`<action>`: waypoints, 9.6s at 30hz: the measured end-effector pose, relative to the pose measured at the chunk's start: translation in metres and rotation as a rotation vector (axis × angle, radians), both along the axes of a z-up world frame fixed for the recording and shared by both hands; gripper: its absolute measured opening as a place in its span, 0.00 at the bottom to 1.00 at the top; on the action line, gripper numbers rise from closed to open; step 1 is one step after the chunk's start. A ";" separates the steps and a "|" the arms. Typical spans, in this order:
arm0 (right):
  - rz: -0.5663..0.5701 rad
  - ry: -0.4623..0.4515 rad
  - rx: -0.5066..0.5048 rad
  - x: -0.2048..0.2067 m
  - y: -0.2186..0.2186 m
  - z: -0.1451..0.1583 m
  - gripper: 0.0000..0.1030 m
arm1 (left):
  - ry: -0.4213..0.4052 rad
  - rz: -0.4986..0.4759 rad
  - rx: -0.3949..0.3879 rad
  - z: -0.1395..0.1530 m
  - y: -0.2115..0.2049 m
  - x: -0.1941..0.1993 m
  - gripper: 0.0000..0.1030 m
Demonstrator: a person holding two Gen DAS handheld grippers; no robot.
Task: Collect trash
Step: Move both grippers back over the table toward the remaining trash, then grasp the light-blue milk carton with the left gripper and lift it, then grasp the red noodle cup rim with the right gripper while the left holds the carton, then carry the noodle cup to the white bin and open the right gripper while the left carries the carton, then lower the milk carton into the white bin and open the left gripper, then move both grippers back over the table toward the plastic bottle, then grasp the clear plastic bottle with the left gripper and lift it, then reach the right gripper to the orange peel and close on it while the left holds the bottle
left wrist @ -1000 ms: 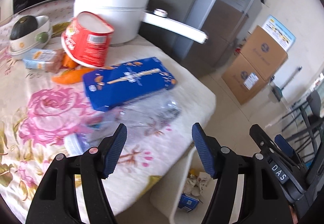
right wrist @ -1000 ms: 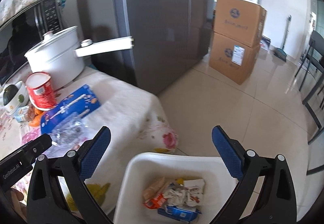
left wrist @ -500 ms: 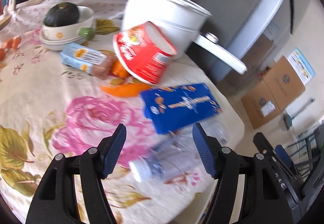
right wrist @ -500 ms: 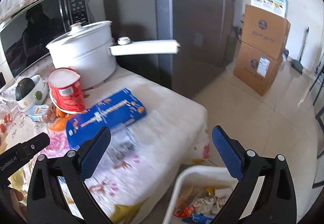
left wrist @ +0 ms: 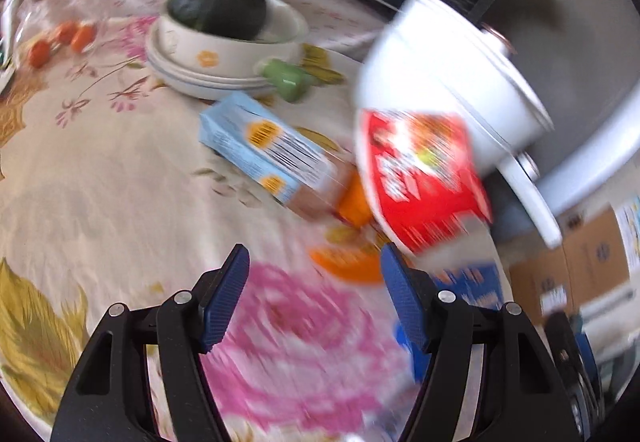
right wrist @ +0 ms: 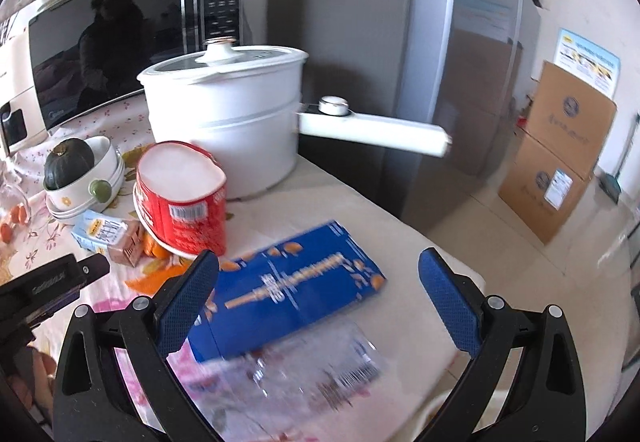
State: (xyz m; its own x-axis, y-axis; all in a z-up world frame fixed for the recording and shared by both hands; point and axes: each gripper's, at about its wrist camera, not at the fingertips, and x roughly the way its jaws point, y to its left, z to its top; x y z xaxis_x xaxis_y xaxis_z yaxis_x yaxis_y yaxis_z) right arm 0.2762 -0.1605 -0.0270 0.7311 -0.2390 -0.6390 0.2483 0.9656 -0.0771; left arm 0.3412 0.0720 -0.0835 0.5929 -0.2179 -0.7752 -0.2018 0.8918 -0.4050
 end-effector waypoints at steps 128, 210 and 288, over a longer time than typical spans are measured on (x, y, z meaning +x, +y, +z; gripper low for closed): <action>0.017 -0.110 -0.147 -0.155 -0.076 0.055 0.02 | -0.243 -0.487 -0.070 0.085 -0.110 -0.154 0.53; -0.510 0.071 0.005 -0.244 -0.231 -0.007 0.93 | -0.124 -0.941 0.284 0.016 -0.292 -0.203 0.80; 0.679 0.341 -0.431 0.053 0.148 -0.066 0.82 | -0.268 -0.150 0.005 0.114 0.108 -0.120 0.43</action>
